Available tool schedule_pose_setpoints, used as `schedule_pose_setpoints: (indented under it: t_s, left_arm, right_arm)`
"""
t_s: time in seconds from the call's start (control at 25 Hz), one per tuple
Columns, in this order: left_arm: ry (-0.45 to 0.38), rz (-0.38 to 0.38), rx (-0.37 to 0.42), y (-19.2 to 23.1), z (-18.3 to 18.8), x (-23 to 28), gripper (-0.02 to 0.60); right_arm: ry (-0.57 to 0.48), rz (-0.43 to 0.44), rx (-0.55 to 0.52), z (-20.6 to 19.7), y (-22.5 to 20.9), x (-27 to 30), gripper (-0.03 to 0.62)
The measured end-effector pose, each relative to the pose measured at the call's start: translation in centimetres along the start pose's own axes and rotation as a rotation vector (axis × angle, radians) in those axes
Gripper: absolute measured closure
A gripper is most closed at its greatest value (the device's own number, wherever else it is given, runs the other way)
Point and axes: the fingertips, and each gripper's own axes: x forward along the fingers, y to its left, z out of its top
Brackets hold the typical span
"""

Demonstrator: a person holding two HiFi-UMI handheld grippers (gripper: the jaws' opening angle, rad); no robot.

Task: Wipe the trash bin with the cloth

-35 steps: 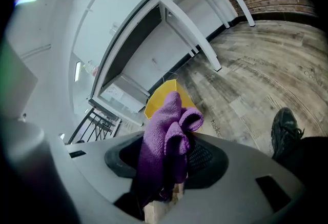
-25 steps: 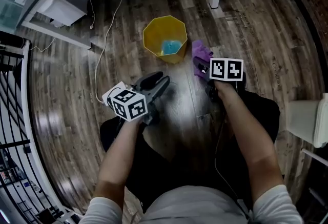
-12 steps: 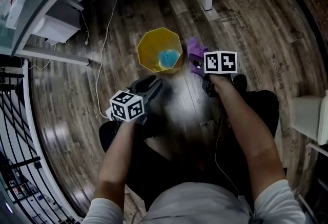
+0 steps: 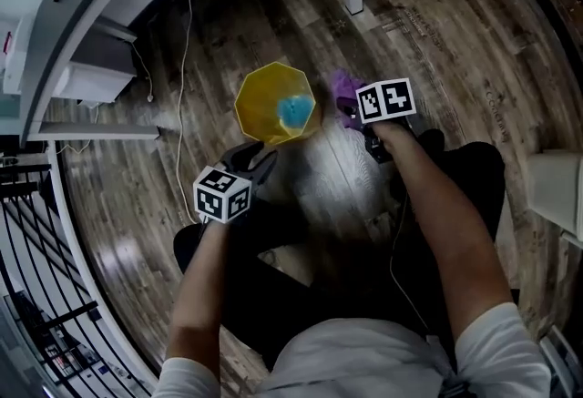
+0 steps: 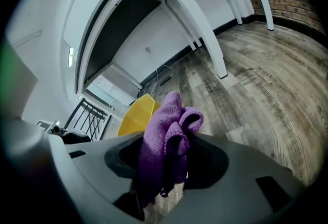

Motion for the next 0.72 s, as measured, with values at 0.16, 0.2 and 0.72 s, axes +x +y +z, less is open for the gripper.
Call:
schedule_pose_setpoints:
  t_s: [0.16, 0.2, 0.72]
  left_arm:
    - [0.007, -0.029, 0.050, -1.7, 1.2, 0.4, 0.442]
    - [0.010, -0.031, 0.065, -1.8, 0.9, 0.7, 0.442]
    - [0.121, -0.096, 0.247, 1.0, 2.6, 4.5, 0.442]
  right_arm:
    - [-0.034, 0.035, -0.006, 0.9, 1.1, 0.2, 0.395]
    - [-0.033, 0.038, -0.021, 0.9, 1.3, 0.4, 0.395]
    - [-0.104, 0.055, 0.063, 1.9, 1.6, 3.5, 0.395]
